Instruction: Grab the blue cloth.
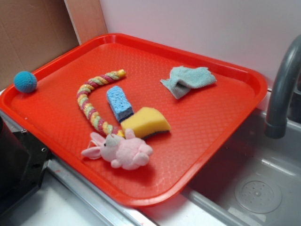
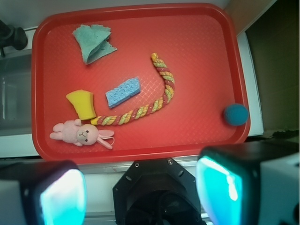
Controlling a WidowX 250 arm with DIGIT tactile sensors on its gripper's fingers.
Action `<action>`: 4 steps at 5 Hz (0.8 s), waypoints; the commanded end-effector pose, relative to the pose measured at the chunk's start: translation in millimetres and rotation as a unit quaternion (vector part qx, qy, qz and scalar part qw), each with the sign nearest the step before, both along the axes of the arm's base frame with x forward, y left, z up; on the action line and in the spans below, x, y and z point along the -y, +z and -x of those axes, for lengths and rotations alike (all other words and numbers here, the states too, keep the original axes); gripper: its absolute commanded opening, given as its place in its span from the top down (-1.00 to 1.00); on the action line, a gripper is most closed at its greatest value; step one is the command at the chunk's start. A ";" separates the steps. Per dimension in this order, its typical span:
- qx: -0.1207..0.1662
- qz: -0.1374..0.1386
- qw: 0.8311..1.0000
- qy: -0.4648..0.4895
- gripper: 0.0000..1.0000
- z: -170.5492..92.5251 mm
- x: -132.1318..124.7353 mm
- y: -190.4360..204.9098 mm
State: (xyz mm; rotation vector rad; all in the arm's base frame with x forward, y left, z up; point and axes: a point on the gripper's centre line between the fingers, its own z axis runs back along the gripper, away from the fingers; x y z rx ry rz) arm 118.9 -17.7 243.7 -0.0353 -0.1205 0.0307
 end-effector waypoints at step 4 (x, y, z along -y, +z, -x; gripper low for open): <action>0.093 0.048 0.994 -0.012 -1.00 -127.0 82.3 -72.0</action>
